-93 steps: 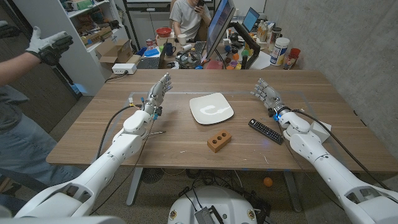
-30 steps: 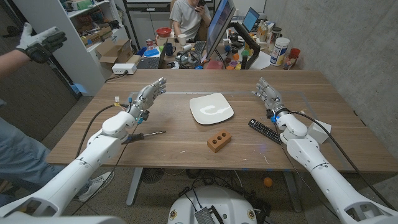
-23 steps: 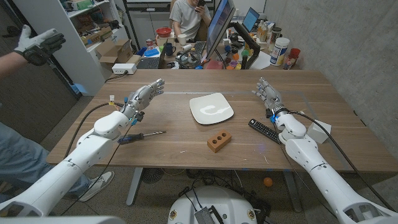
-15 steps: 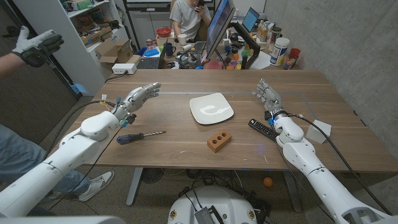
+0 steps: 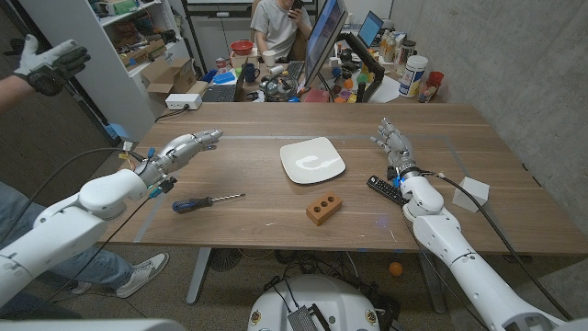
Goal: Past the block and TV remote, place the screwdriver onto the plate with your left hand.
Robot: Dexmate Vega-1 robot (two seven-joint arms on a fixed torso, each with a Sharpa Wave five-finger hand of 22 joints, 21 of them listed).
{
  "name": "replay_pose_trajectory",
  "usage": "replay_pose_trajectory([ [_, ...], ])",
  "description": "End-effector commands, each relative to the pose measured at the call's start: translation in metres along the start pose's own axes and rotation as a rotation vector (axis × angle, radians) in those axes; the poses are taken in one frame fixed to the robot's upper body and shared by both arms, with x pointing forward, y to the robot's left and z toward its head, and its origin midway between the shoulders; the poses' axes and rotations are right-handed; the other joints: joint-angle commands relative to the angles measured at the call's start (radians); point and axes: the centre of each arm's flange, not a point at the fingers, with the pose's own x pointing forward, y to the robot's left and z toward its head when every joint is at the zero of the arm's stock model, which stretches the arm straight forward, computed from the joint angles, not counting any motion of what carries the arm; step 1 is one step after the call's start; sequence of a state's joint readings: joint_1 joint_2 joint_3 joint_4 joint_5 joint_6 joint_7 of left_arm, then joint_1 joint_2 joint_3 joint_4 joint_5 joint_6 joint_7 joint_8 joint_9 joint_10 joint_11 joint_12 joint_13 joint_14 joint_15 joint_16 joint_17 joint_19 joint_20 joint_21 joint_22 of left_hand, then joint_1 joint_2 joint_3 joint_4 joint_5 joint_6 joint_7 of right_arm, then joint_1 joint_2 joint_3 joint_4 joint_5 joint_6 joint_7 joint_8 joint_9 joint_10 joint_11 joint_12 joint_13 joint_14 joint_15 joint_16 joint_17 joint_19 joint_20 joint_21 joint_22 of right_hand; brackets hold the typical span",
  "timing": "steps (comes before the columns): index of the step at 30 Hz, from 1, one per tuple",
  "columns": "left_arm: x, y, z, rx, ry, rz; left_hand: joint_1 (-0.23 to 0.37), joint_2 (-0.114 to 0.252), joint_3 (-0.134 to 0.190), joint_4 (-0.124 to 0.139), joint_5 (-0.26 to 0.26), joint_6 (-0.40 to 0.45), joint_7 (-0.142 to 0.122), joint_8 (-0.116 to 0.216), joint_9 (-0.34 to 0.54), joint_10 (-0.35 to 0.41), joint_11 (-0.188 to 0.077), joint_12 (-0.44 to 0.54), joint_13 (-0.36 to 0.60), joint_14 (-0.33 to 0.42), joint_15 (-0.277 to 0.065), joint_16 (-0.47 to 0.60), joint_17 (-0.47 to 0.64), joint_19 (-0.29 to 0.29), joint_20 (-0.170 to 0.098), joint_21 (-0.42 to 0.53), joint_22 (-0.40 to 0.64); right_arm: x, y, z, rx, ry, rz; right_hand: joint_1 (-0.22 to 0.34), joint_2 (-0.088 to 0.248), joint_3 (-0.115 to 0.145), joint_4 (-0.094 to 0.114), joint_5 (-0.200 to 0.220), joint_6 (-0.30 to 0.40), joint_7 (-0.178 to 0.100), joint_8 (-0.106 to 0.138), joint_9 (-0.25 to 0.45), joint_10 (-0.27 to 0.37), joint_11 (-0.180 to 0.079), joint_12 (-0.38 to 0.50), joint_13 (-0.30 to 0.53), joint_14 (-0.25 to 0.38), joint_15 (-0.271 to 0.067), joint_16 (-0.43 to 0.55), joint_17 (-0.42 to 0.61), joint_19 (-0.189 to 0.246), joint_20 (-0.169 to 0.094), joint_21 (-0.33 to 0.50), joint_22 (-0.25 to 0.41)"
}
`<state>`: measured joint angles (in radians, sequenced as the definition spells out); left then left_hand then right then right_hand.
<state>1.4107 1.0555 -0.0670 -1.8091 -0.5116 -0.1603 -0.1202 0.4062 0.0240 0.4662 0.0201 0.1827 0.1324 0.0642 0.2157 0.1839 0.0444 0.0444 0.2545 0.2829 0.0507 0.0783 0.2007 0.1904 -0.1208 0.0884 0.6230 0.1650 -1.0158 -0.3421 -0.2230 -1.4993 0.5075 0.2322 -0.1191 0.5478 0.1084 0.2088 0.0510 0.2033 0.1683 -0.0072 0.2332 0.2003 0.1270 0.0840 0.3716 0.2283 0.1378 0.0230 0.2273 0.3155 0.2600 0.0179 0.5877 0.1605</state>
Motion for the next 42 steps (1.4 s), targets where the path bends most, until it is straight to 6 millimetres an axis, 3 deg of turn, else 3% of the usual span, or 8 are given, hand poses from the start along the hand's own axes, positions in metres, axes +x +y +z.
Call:
replay_pose_trajectory([
  [1,-0.039,0.01,0.01,0.114,0.061,-0.034,0.017,0.003,0.005,-0.012,-0.002,0.005,0.001,-0.003,0.003,0.014,0.002,-0.004,-0.001,0.011,0.005,0.009,0.0,0.002,0.008,-0.005,0.006,0.003,0.008,0.005,-0.002,-0.02,0.005,-0.006,0.007,0.001,-0.007,-0.002,0.008,-0.001,0.005,0.0,0.011,-0.003,-0.001,0.001,0.012,0.002,0.006,0.002,0.01,0.001,-0.005,0.004],
  [18,-0.077,0.027,0.035,0.317,0.224,-0.08,0.075,0.018,0.029,-0.065,0.002,0.004,0.005,-0.008,0.004,0.02,0.013,-0.009,-0.014,0.018,0.016,0.008,-0.004,0.006,0.021,-0.027,0.006,0.012,0.011,0.014,0.005,-0.064,0.009,-0.012,0.001,-0.002,-0.009,-0.003,0.011,-0.004,0.003,0.0,0.019,-0.001,-0.007,-0.004,0.015,0.001,0.006,-0.005,0.012,0.005,-0.015,0.005],
  [22,-0.083,0.029,0.041,0.377,0.279,-0.093,0.108,0.027,0.043,-0.094,0.005,0.005,0.015,-0.01,0.004,0.027,0.02,-0.009,-0.02,0.023,0.03,0.008,-0.005,0.005,0.045,-0.039,0.007,0.013,0.011,0.018,0.007,-0.071,0.004,-0.014,0.0,-0.003,-0.009,-0.003,0.012,-0.005,0.003,0.0,0.021,0.0,-0.009,-0.006,0.016,0.0,0.006,-0.006,0.014,0.006,-0.017,0.005],
  [27,-0.09,0.031,0.046,0.44,0.34,-0.123,0.128,0.029,0.049,-0.114,0.007,0.014,0.02,-0.007,0.005,0.035,0.023,-0.008,-0.024,0.028,0.036,0.008,-0.005,0.013,0.047,-0.044,0.008,0.013,0.013,0.02,0.004,-0.074,0.006,-0.016,0.001,-0.003,-0.009,-0.003,0.013,-0.007,0.002,0.0,0.023,0.001,-0.01,-0.007,0.017,0.001,0.006,-0.008,0.014,0.007,-0.02,0.005],
  [33,-0.096,0.035,0.053,0.524,0.413,-0.136,0.147,0.027,0.052,-0.135,0.006,0.036,0.02,-0.002,0.006,0.048,0.024,-0.005,-0.027,0.038,0.046,0.011,-0.005,0.026,0.072,-0.05,0.009,0.013,0.016,0.021,0.004,-0.076,0.007,-0.019,0.001,-0.003,-0.01,-0.003,0.014,-0.008,0.001,0.0,0.027,0.0,-0.013,-0.009,0.02,0.001,0.006,-0.01,0.014,0.01,-0.025,0.005],
  [38,-0.101,0.037,0.056,0.57,0.462,-0.146,0.162,0.026,0.052,-0.152,0.005,0.047,0.032,-0.001,0.007,0.069,0.03,0.001,-0.031,0.057,0.051,0.016,-0.004,0.058,0.051,-0.049,0.01,0.015,0.02,0.021,0.005,-0.077,0.011,-0.02,0.001,-0.004,-0.01,-0.003,0.014,-0.007,0.0,0.0,0.029,0.001,-0.015,-0.01,0.021,0.001,0.006,-0.012,0.015,0.01,-0.028,0.005],
  [42,-0.104,0.036,0.057,0.618,0.501,-0.148,0.166,0.026,0.051,-0.157,0.005,0.059,0.035,0.002,0.007,0.079,0.033,0.004,-0.032,0.066,0.052,0.018,-0.004,0.067,0.051,-0.05,0.01,0.015,0.022,0.02,0.004,-0.075,0.014,-0.022,0.001,-0.004,-0.009,-0.003,0.015,-0.009,0.0,0.0,0.029,0.001,-0.017,-0.011,0.021,0.0,0.006,-0.013,0.015,0.01,-0.03,0.005],
])
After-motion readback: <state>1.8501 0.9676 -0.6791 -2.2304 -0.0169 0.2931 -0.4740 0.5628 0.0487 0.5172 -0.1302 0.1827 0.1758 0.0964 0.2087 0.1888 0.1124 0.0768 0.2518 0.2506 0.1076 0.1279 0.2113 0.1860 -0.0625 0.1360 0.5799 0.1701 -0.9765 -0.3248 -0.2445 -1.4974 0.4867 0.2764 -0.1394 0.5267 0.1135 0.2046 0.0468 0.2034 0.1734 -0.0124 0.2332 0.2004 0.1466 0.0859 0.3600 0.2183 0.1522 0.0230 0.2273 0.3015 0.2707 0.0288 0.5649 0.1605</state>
